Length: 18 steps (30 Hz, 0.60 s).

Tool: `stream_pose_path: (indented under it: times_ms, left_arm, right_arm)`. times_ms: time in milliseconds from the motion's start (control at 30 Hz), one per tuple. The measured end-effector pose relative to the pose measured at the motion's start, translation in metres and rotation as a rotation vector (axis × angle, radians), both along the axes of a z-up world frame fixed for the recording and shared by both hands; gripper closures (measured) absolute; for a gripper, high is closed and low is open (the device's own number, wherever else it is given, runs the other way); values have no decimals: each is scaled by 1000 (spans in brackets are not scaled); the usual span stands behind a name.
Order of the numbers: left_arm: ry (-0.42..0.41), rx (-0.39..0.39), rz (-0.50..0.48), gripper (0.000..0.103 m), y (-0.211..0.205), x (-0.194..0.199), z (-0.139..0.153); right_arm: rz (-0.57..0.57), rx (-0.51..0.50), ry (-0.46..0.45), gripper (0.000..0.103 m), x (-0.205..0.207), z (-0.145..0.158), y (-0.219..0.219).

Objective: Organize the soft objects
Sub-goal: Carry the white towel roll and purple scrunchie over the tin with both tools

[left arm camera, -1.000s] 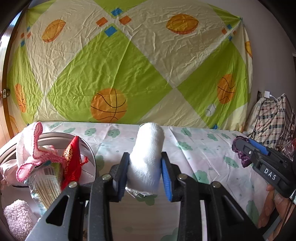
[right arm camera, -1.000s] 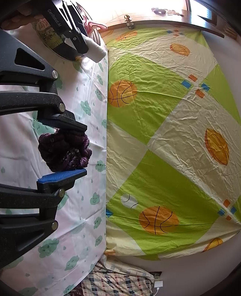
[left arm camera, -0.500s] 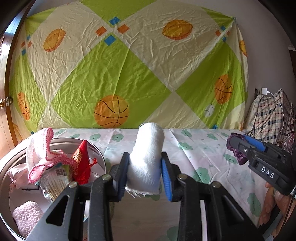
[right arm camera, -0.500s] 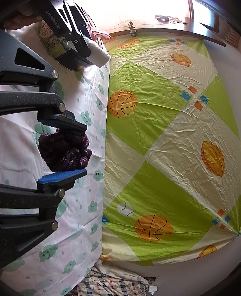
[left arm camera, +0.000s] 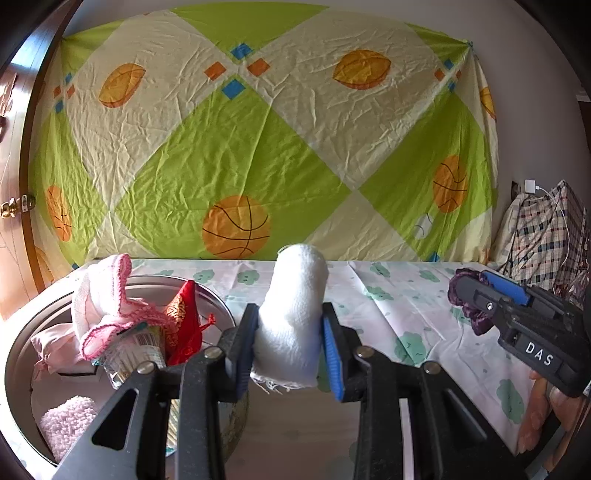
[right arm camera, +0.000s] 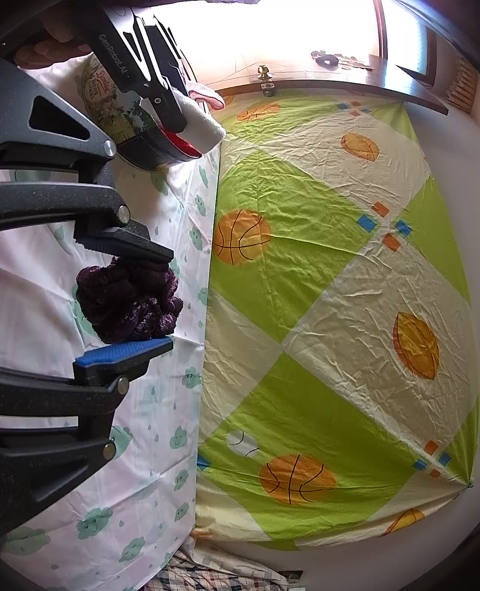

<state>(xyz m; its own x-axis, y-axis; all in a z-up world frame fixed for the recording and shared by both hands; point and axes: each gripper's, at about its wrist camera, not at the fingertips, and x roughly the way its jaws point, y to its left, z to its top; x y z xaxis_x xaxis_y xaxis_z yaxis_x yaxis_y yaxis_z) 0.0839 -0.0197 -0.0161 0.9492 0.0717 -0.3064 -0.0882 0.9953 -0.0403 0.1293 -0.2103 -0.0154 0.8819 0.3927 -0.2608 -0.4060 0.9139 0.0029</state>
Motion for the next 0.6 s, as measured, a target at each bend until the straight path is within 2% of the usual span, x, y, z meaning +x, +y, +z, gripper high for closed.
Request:
stream_pose_path:
  times_ms: [600]
  left_arm:
    - [-11, -23, 33, 71, 19, -13, 0]
  right_arm:
    - [55, 0, -11, 60, -13, -2, 22]
